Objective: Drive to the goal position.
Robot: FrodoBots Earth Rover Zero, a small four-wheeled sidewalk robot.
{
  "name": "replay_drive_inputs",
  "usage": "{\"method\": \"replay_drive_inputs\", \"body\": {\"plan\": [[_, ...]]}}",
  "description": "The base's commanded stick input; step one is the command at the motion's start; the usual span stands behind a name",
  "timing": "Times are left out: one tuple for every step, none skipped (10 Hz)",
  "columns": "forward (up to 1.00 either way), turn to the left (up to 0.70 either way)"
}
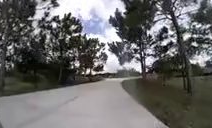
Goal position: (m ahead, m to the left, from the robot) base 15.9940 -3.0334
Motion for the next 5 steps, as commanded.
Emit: {"method": "replay_drive_inputs", "body": {"plan": [[0.6, 0.01], [0.6, 0.01], [0.6, 0.01], [0.6, 0.01], [0.6, 0.01]]}}
